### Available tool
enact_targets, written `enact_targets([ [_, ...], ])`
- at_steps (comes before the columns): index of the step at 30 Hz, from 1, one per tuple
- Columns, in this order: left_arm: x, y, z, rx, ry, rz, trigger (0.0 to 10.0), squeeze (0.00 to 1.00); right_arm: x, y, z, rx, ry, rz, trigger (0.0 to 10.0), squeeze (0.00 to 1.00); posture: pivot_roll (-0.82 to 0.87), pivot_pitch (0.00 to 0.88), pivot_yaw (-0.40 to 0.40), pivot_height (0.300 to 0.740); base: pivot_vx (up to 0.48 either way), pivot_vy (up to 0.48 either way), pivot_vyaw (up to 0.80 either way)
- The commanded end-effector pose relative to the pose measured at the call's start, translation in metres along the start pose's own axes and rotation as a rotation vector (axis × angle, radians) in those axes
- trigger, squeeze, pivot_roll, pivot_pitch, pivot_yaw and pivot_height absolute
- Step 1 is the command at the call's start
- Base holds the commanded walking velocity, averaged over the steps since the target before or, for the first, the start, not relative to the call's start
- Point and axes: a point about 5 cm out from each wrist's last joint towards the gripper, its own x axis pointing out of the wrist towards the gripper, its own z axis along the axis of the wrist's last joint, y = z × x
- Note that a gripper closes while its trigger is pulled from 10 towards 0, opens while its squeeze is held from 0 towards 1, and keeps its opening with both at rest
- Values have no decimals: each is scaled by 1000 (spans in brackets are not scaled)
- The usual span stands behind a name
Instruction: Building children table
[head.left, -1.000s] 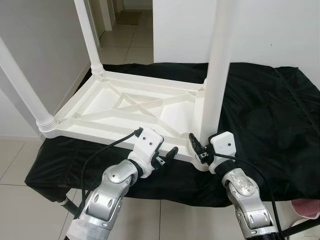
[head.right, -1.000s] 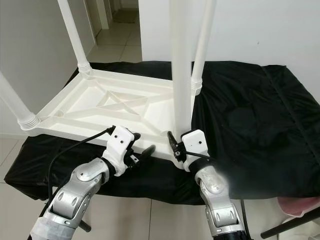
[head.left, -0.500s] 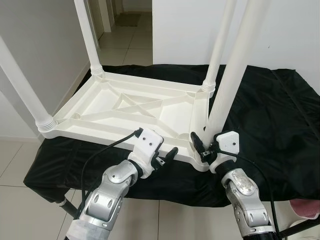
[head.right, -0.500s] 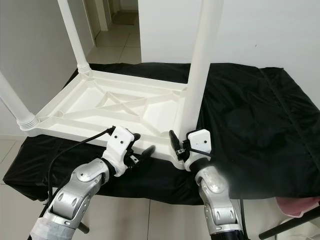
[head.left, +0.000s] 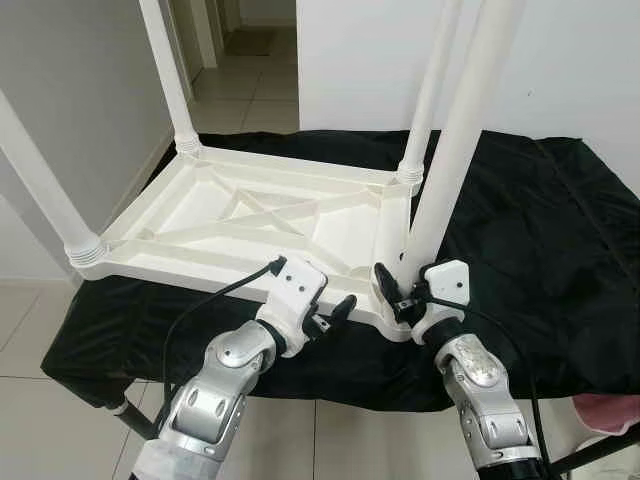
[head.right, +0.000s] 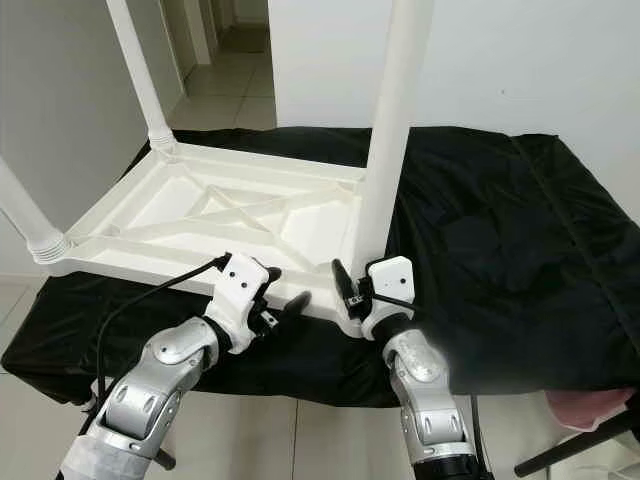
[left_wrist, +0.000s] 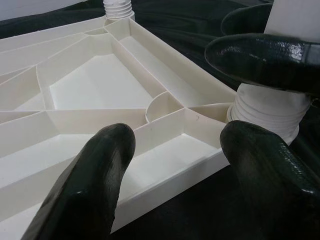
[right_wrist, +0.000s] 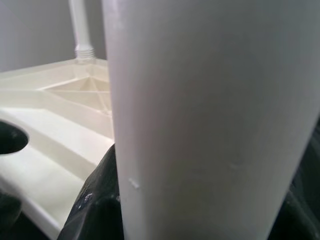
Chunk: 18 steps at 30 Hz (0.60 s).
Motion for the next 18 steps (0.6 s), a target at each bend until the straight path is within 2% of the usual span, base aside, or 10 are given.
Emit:
enact_targets([
  [1, -1, 2, -1, 3, 6, 36, 10000, 0, -9, 6, -32, 64, 164, -40, 10000, 0, -15, 30, 49, 740, 0, 0, 0],
  [4, 0, 2, -1, 3, 6, 37, 10000, 0, -9, 5, -32, 70, 157, -73, 10000, 0, -15, 30, 48, 740, 0, 0, 0],
  [5, -1, 2, -1, 3, 6, 38, 10000, 0, -8, 1, -32, 71, 158, -148, 10000, 0, -14, 29, 48, 740, 0, 0, 0],
  [6, -1, 2, -1, 3, 6, 38, 10000, 0, -8, 1, -32, 71, 158, -148, 10000, 0, -14, 29, 48, 740, 0, 0, 0],
  [8, -1, 1, -1, 3, 5, 40, 10000, 0, -7, -3, -31, 75, 158, -266, 10000, 0, -14, 32, 45, 740, 0, 0, 0],
  [9, -1, 1, -1, 3, 5, 40, 10000, 0, -7, -3, -31, 75, 158, -266, 10000, 0, -14, 32, 45, 740, 0, 0, 0],
  [11, -1, 1, -2, 5, 5, 43, 10000, 0, -4, -1, -28, 72, 141, -348, 10000, 0, -15, 30, 43, 740, 0, 0, 0],
  [18, 2, -1, 0, -3, -4, 47, 10000, 0, 4, 13, -24, 50, 130, -385, 10000, 0, -18, 30, 33, 740, 0, 0, 0],
])
